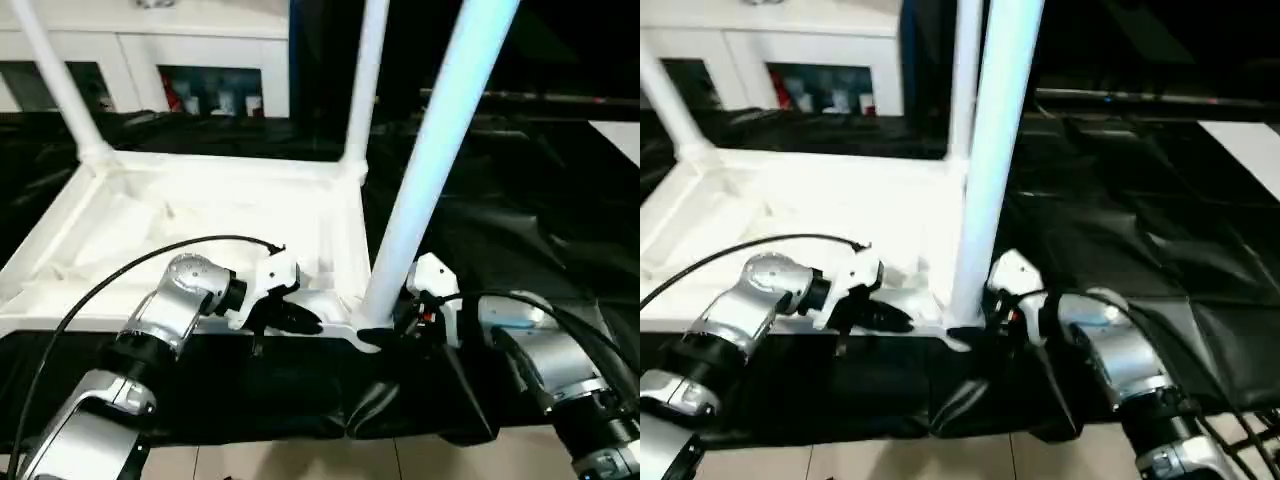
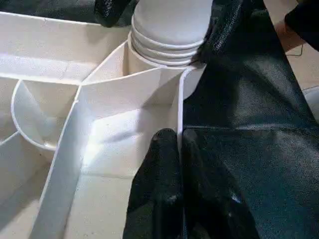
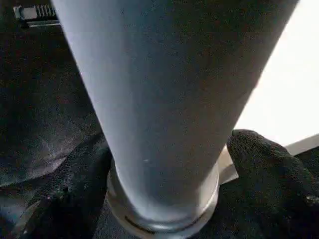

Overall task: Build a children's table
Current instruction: Rotate leg to tighten

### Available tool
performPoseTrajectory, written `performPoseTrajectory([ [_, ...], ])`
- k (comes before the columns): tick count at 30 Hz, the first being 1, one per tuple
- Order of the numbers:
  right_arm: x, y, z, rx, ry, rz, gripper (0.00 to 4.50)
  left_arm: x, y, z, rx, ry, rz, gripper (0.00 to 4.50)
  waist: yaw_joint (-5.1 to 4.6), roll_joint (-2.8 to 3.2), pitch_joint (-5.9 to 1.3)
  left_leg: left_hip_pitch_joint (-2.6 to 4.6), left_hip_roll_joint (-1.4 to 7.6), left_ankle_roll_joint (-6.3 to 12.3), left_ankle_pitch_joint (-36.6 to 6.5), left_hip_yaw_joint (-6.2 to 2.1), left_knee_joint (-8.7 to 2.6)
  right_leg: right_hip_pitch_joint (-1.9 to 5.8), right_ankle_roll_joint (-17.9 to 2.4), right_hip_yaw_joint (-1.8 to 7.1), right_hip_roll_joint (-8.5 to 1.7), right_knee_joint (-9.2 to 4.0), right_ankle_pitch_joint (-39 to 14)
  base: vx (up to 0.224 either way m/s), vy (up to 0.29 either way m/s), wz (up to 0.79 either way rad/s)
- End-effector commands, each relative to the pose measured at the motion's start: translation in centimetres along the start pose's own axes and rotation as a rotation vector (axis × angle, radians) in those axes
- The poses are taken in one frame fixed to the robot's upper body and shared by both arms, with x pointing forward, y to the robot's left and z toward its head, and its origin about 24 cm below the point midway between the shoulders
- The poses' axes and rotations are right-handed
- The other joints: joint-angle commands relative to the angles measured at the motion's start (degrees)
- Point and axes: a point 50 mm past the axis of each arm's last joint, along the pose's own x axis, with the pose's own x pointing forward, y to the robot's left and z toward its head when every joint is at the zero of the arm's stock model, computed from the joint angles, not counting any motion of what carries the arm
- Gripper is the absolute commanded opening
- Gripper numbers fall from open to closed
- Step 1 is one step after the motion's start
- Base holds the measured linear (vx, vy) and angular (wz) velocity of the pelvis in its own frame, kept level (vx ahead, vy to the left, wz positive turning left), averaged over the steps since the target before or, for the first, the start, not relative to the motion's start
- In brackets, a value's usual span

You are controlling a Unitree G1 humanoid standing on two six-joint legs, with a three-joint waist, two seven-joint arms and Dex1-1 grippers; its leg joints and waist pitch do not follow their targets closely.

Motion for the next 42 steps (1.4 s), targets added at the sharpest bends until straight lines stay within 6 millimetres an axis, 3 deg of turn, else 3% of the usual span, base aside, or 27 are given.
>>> performPoseTrajectory([
  [1,0.0,-0.2,0.2,-0.001,0.007,-0.001,3.7,0.9,-0.8,-0.8,-0.033,0.009,-0.053,0.0,0.1,-0.36,-2.8,0.04,1.05,3.04,-12.01,0.3,-3.39,2.89,-13.6,1.77,-2.15,-3.99,-7.74,0.0,0.0,0.0],
  [10,0.2,-0.3,0.0,0.001,0.016,0.0,2.86,0.9,-0.8,-0.7,-0.035,0.008,-0.048,0.0,0.09,-0.4,-2.82,0.03,1.0,3.05,-11.61,0.29,-3.31,2.94,-13.58,1.77,-2.14,-3.9,-7.47,0.0,0.0,0.0],
  [15,0.3,-0.4,-0.3,0.01,0.011,-0.02,2.7,0.8,-0.8,-0.8,-0.038,0.01,-0.044,0.0,0.02,-0.46,-2.85,-0.01,0.95,3.09,-11.49,0.31,-3.24,2.96,-13.6,1.77,-2.16,-3.89,-7.41,0.0,0.0,0.0],
  [16,0.3,-0.5,-0.3,0.019,0.003,-0.038,2.7,0.8,-0.8,-0.8,-0.04,0.008,-0.033,0.0,-0.03,-0.44,-2.79,0.01,0.96,2.93,-11.86,0.29,-3.3,2.92,-13.42,1.77,-2.16,-3.98,-8.23,0.0,0.0,0.0],
  [18,1.0,-1.8,-1.0,0.111,-0.032,-0.265,2.69,1.2,0.7,-0.6,-0.066,-0.019,0.141,0.0,-0.27,-0.33,-2.52,-0.14,0.85,2.22,-13.08,0.31,-3.46,2.57,-12.99,1.76,-2.17,-4.29,-10.87,0.0,0.0,0.0],
  [21,1.3,-2.0,-1.4,0.151,-0.038,-0.344,2.68,1.6,1.4,-0.3,-0.088,-0.04,0.207,0.0,-0.55,-0.63,-2.61,0.01,0.73,0.04,-15.21,-0.03,-3.67,2.69,-10.2,1.64,-2.33,-4.86,-18.21,0.0,0.0,0.0],
  [23,2.4,-2.2,-1.7,0.225,-0.046,-0.459,2.67,2.8,2.0,0.1,-0.098,-0.026,0.279,0.0,-0.73,-0.5,-2.6,0.17,0.7,0.41,-15.16,0.12,-3.61,2.26,-9.87,1.84,-2.11,-4.95,-17.28,0.0,0.0,0.0],
  [25,3.3,-2.2,-1.6,0.263,-0.053,-0.547,2.67,3.9,2.2,0.5,-0.099,-0.018,0.31,0.0,-0.5,-0.57,-2.75,0.15,0.67,0.24,-13.63,0.09,-3.59,2.53,-10.09,1.83,-2.18,-4.73,-14.78,0.0,0.0,0.0],
  [26,3.8,-2.2,-1.5,0.29,-0.057,-0.596,2.67,4.6,2.2,0.9,-0.103,-0.022,0.318,0.0,-0.47,-0.19,-2.71,0.17,0.69,0.16,-13.47,0.1,-3.61,2.43,-10.21,1.87,-2.18,-4.68,-14.22,0.0,0.0,0.0],
  [29,5.4,-1.8,-1.2,0.326,-0.055,-0.678,2.67,6.5,2.1,1.9,-0.102,-0.033,0.325,0.0,-0.35,-0.3,-2.85,0.19,0.61,0.03,-12.68,0.13,-3.57,2.66,-10.75,1.79,-2.03,-4.43,-11.09,0.0,0.0,0.0],
  [31,6.2,-1.5,-0.9,0.307,-0.053,-0.68,2.67,7.4,2.0,2.4,-0.087,-0.036,0.319,0.0,-0.26,-0.3,-2.77,0.17,0.57,0.16,-13.16,0.16,-3.58,2.64,-10.44,1.81,-2.11,-4.63,-11.85,0.0,0.0,0.0],
  [32,6.8,-1.3,-0.7,0.295,-0.055,-0.675,2.67,7.9,1.9,2.7,-0.072,-0.037,0.313,0.0,-0.26,0.03,-2.74,0.3,0.54,0.1,-13.84,0.2,-3.6,2.49,-10.23,1.84,-2.1,-4.85,-12.57,0.0,0.0,0.0],
  [34,7.0,-1.3,-0.6,0.286,-0.056,-0.679,2.67,8.2,1.8,2.7,-0.064,-0.034,0.307,0.0,-0.18,-0.14,-2.56,0.26,0.48,0.13,-16.13,0.1,-3.79,2.5,-9.01,1.8,-2.17,-5.27,-16.81,0.0,0.0,0.0],
  [35,7.1,-1.5,-0.4,0.288,-0.076,-0.689,3.02,8.3,1.8,2.6,-0.049,-0.022,0.31,0.0,-0.14,0.21,-2.52,0.35,0.53,0.11,-16.74,0.04,-3.85,2.37,-8.72,1.81,-2.21,-5.36,-17.84,0.0,0.0,0.0],
  [36,6.9,-1.6,-0.2,0.3,-0.093,-0.691,3.36,8.2,1.8,2.5,-0.047,-0.018,0.31,0.0,-0.25,0.1,-2.47,0.34,0.49,0.06,-17.66,0.0,-3.9,2.25,-8.16,1.82,-2.21,-5.61,-19.49,0.0,0.0,0.0],
  [39,6.1,-2.2,0.2,0.316,-0.142,-0.679,3.48,7.5,2.0,2.1,-0.046,-0.015,0.312,0.0,-0.21,0.17,-2.62,0.47,0.69,0.03,-18.02,-0.06,-3.95,2.19,-8.61,1.88,-2.16,-5.43,-18.0,0.0,0.0,0.0],
  [42,5.1,-2.6,0.5,0.284,-0.158,-0.618,3.77,6.7,2.0,1.8,-0.028,-0.019,0.291,0.0,-0.1,-0.04,-2.82,0.16,0.7,1.19,-15.7,0.02,-3.77,2.66,-9.94,1.83,-2.14,-4.87,-12.51,0.0,0.0,0.0],
])
